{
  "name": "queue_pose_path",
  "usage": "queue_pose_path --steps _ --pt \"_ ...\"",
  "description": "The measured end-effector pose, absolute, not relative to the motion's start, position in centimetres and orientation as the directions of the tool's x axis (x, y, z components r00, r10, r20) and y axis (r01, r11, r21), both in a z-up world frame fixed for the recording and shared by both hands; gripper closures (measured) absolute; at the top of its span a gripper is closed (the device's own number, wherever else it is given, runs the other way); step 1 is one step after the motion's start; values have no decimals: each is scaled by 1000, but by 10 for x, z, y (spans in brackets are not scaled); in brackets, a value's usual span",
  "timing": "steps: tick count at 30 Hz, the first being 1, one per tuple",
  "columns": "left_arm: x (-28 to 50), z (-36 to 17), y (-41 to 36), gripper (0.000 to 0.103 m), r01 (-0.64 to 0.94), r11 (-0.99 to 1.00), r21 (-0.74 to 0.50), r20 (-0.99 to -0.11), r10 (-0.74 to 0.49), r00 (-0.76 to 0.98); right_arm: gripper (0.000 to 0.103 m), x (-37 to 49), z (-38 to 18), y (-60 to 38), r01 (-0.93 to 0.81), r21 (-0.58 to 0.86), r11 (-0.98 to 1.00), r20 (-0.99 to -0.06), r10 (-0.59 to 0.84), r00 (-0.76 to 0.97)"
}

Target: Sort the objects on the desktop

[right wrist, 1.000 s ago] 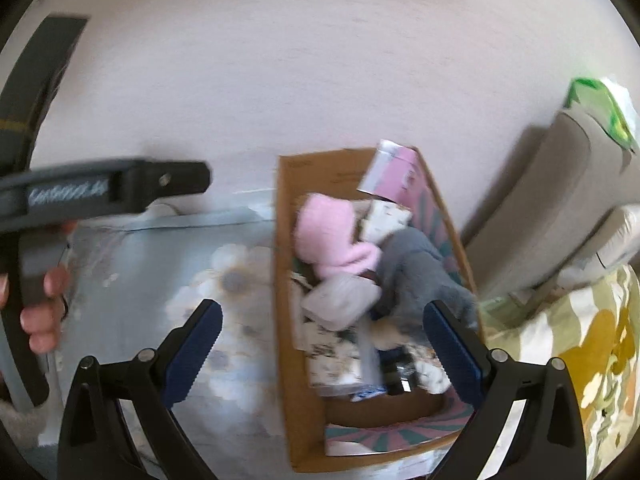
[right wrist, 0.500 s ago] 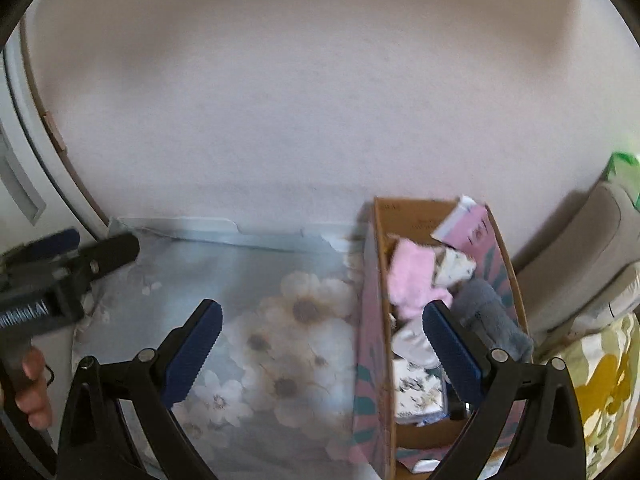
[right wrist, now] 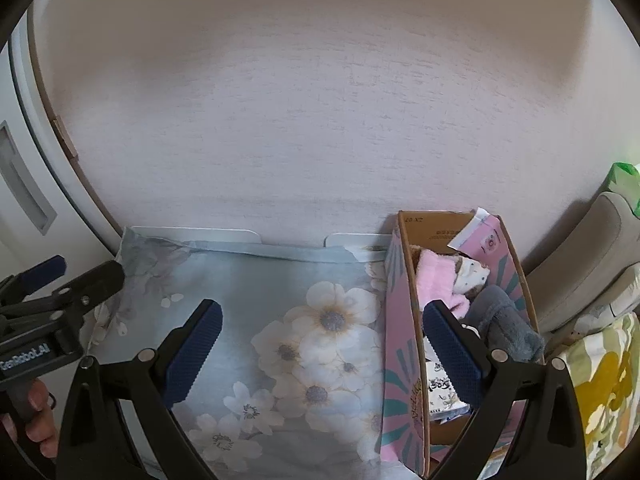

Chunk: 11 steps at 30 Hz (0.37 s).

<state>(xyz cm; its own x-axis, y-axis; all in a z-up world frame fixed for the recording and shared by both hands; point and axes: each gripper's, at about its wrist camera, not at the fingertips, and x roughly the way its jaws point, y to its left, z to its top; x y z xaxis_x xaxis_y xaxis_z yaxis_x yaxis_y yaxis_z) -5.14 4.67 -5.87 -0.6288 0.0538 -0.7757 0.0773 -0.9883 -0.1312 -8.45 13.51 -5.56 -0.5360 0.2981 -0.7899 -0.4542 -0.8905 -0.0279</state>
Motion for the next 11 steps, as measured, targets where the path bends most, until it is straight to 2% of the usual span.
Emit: queue_pose_path --steps 11 --pt "-50 -56 43 0 57 -992 -116 -773 54 -633 3 -84 -61 142 -492 -29 -870 -802 314 -508"
